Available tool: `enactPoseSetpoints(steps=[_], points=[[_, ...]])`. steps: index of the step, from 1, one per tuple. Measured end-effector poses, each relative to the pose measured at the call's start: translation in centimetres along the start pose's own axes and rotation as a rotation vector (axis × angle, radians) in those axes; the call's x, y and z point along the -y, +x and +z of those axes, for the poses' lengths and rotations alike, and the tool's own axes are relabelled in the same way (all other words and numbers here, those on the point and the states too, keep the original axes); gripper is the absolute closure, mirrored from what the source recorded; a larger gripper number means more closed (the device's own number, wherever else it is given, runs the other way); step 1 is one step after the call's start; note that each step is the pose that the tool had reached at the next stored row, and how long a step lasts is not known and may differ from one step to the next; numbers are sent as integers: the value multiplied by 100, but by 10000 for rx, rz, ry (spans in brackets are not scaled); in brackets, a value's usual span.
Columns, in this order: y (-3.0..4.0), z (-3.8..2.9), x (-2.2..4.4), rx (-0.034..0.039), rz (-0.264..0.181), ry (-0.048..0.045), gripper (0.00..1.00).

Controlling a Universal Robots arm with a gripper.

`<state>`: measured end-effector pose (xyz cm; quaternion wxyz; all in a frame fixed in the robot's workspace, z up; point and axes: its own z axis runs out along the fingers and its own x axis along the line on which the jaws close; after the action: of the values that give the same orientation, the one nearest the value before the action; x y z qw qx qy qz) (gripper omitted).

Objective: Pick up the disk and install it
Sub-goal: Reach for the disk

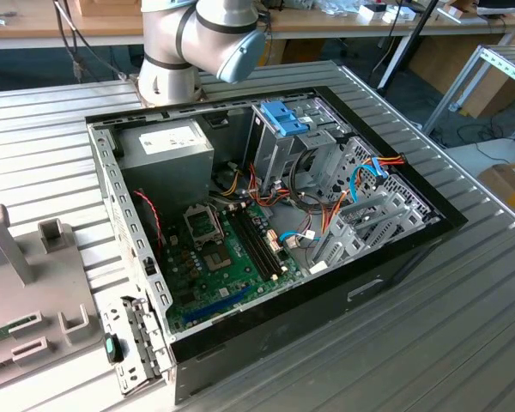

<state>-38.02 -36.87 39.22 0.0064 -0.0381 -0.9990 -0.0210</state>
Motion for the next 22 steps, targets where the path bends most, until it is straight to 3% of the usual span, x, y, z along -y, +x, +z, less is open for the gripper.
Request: enactPoseSetpoints(steps=[10,14,17,22], points=[[162,2,12,0,-1,0,89],[263,3,20,0,-1,0,89],[384,5,29,1,0,0,89],[502,7,38,0,-1,0,89]])
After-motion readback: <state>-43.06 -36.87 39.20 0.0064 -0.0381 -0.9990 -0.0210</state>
